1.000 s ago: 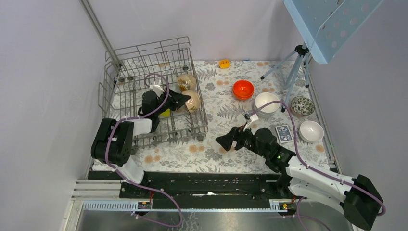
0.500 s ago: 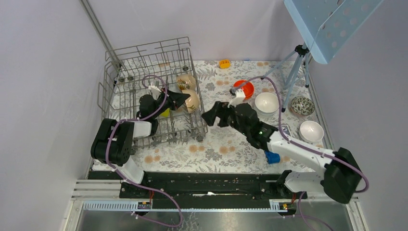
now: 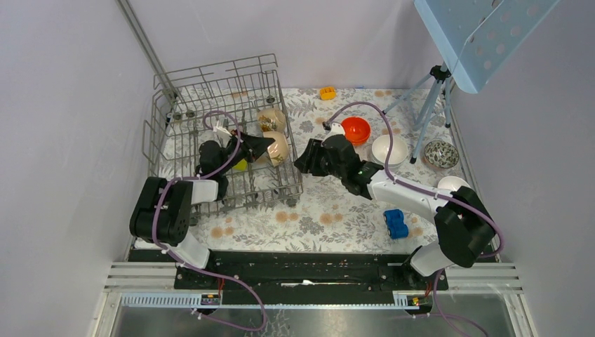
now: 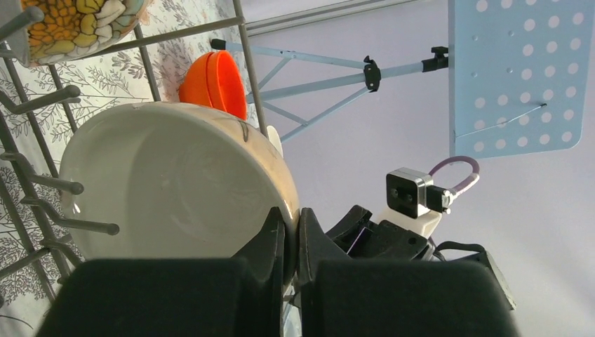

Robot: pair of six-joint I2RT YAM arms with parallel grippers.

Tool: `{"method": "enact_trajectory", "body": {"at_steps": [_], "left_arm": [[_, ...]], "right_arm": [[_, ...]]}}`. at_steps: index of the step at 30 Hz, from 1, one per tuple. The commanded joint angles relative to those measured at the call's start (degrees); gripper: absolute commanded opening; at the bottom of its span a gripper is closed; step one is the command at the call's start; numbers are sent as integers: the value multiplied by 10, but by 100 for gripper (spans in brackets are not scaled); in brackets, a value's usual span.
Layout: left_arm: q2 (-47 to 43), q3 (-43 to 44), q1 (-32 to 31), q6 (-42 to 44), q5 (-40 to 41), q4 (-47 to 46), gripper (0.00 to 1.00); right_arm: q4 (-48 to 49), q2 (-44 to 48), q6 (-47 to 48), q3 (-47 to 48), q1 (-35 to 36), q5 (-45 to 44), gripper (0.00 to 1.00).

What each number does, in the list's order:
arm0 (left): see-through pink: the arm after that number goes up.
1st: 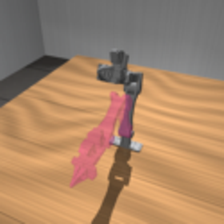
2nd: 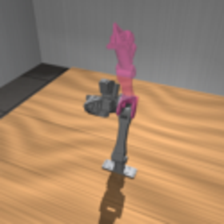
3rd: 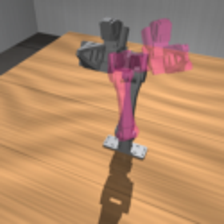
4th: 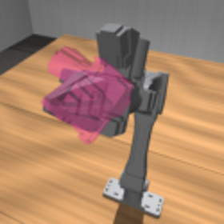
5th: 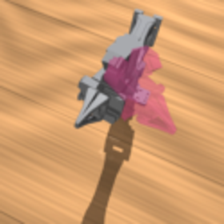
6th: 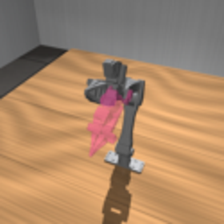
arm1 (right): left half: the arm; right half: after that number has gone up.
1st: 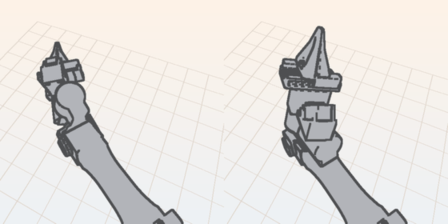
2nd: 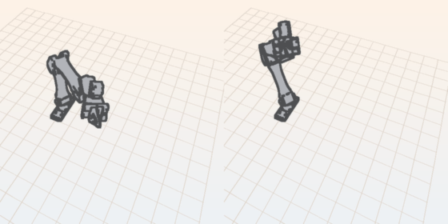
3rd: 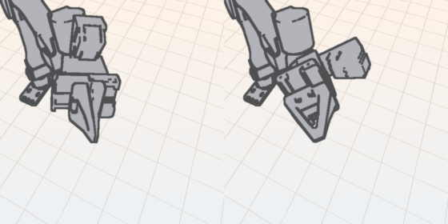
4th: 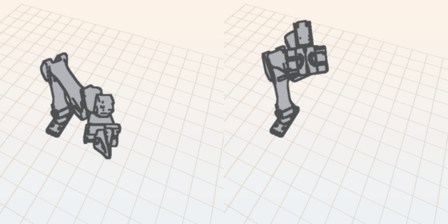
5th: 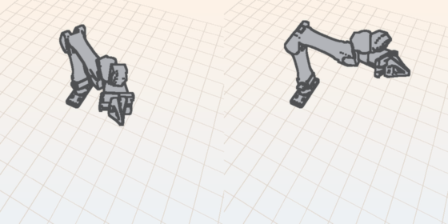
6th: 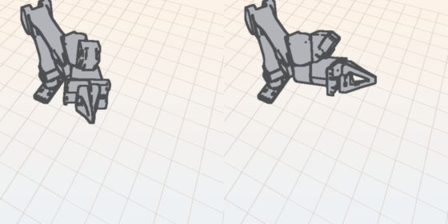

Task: Unload the bowls from the dish rack
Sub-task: Pick up the bowl from the dish rack.

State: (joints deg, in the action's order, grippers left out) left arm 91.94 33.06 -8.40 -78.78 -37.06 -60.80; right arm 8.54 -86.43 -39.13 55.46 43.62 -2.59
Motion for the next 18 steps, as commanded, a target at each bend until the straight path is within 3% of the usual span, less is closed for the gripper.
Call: {"method": "enact_trajectory", "body": {"at_steps": [1, 4, 9, 18], "left_arm": [[-34, -5, 19, 0, -3, -70, 0], [-41, -5, 22, -3, -7, -70, 0], [-62, 4, 23, -12, -13, -69, 0], [-124, 35, 23, -16, -20, -31, 0]], "right_arm": [[-15, -15, -9, 20, -15, -4, 48], [-21, -23, -13, 20, -23, 0, 41], [-14, -19, -18, 7, -31, 6, 39], [-10, -10, -11, 12, -35, 38, 52]]}}
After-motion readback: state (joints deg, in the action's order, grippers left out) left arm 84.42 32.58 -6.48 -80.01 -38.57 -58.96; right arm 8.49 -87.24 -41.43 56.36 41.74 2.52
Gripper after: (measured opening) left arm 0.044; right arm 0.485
